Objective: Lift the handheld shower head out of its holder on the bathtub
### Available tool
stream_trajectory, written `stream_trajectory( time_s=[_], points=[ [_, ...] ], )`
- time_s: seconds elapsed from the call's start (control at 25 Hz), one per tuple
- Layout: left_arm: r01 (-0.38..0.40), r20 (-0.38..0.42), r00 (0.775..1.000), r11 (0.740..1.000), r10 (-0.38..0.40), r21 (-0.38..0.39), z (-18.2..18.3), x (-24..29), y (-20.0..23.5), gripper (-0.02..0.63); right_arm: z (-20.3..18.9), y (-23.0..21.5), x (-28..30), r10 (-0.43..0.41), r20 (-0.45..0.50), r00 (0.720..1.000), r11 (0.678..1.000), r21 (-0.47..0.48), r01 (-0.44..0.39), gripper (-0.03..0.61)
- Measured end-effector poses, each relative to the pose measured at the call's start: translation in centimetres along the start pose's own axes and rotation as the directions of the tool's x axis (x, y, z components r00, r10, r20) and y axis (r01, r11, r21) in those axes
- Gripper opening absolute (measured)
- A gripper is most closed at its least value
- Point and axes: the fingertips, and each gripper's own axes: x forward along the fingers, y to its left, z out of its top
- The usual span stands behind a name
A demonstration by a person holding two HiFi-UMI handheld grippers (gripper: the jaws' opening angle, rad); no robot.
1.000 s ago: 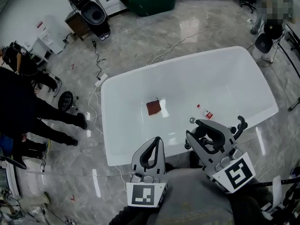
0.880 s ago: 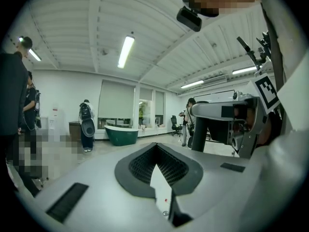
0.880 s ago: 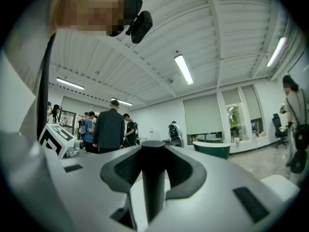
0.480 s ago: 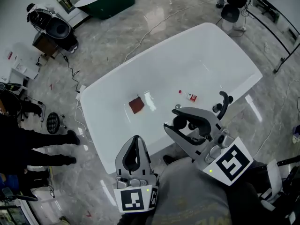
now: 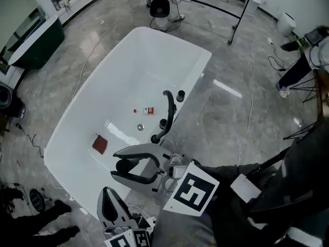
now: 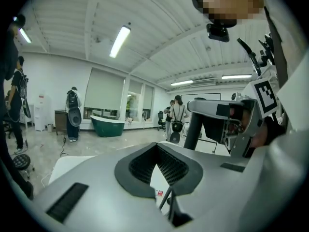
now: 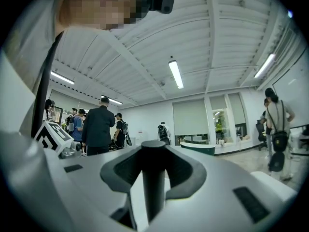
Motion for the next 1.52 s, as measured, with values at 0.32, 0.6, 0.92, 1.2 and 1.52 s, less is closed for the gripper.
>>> stream_trajectory(
  time_s=[0.32,0.6,0.92,1.2,1.52],
  points=[
    [0.037,-0.007,0.999,0.999,-0.037,0.016,1.3,-2.8,-8.9,0.003,4.9,-0.5,-11.3,0.035,0.053,0.998,0.998,-0.045,-0.033,0.138],
    [0.085,-0.020,0.996,0.996,-0.084,0.029,2.3,-5.2,-17.0,0.003,6.4,0.3,-20.0,0.058,0.046,0.997,0.997,-0.057,-0.056,0.138],
    [0.019,0.014,1.000,0.998,-0.019,0.060,4.1,-7.4,-22.4,0.003,6.3,0.0,-23.7,0.063,0.030,0.998,0.998,-0.011,-0.063,0.138],
    [0.009,0.039,0.999,0.996,-0.012,0.089,3.4,-5.7,-20.7,0.003,4.5,-2.1,-21.7,0.009,0.093,0.996,1.000,0.026,-0.011,0.138],
    [-0.036,0.099,0.995,0.987,0.021,0.154,3.9,-5.8,-19.8,0.003,1.3,-1.4,-20.3,0.048,0.051,0.998,0.998,0.025,-0.049,0.138]
  ],
)
